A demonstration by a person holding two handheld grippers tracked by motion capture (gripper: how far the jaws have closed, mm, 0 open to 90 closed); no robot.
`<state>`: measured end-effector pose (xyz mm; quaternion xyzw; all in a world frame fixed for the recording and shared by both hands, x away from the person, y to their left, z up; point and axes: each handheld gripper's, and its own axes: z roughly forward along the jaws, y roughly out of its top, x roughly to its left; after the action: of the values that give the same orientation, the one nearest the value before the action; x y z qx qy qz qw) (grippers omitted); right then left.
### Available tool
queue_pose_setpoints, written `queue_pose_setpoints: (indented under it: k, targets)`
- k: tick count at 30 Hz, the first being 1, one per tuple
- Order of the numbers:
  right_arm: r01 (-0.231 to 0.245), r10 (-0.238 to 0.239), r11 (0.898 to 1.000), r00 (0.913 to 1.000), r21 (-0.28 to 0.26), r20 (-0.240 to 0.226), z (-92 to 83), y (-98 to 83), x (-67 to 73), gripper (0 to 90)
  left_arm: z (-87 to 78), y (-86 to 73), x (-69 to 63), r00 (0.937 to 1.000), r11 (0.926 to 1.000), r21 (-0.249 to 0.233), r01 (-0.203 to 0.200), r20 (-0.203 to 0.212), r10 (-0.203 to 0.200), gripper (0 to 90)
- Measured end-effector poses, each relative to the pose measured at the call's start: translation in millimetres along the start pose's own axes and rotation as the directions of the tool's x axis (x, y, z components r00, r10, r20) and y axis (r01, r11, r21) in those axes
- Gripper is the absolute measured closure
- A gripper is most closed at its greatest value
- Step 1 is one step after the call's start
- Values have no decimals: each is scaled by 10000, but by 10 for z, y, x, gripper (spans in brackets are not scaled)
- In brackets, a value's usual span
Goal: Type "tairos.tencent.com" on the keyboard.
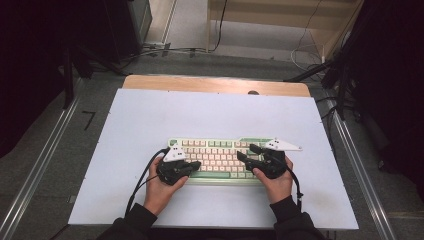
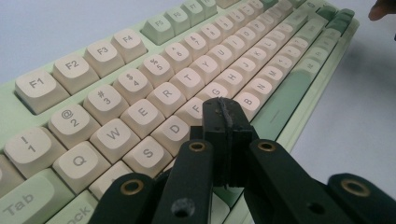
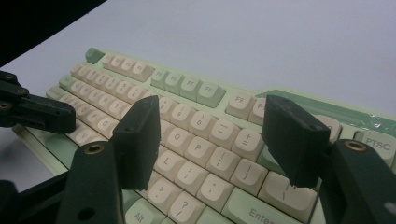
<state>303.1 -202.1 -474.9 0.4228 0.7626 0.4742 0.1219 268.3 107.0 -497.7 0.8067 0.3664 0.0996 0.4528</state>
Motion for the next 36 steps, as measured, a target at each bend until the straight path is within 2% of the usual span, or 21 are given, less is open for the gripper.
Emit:
queue_pose_setpoints:
  k: [3,5,10,12,14,15,18,22,28,31,34,36]
  targets:
    - [12,-12,10000,10000,9,-7,2,-1,1,356,14,-1,-10,9996,9995,282,-167,-219,173,900]
    - [33,-33,10000,10000,8,-17,3,-1,3,356,15,5,-23,9996,9995,251,-199,-216,204,900]
    - [-16,16,10000,10000,-6,-2,-2,0,2,356,-70,45,4,9994,9984,-499,261,247,-249,894]
    - [-11,11,10000,10000,-5,-1,-2,0,1,356,-105,57,31,9976,9946,-879,557,471,-517,801]
    - [29,-29,10000,10000,3,-5,2,-1,1,356,-125,65,54,9965,9898,-1216,748,456,-697,626]
    - [30,-30,10000,10000,4,-7,3,-1,1,356,-138,69,62,9961,9872,-1380,803,476,-743,578]
    - [14,-14,10000,10000,4,-8,1,-1,2,356,-168,84,84,9945,9797,-1737,999,472,-930,467]
    - [28,-28,10000,10000,37,0,6,-3,5,356,-176,88,136,9910,9719,-1951,1315,491,-1242,407]
    - [35,-35,10000,10000,49,0,10,-3,5,356,-171,91,216,9868,9645,-2090,1617,316,-1586,362]
    - [23,-23,10000,10000,68,-1,15,-5,10,356,-147,94,252,9852,9664,-1919,1709,184,-1706,349]
    - [37,-37,10000,10000,64,-7,18,-6,12,356,-122,111,263,9831,9685,-1760,1759,-195,-1821,363]
    - [35,-35,10000,10000,58,-8,17,-5,12,356,-118,125,262,9791,9656,-1842,1835,-537,-1962,392]
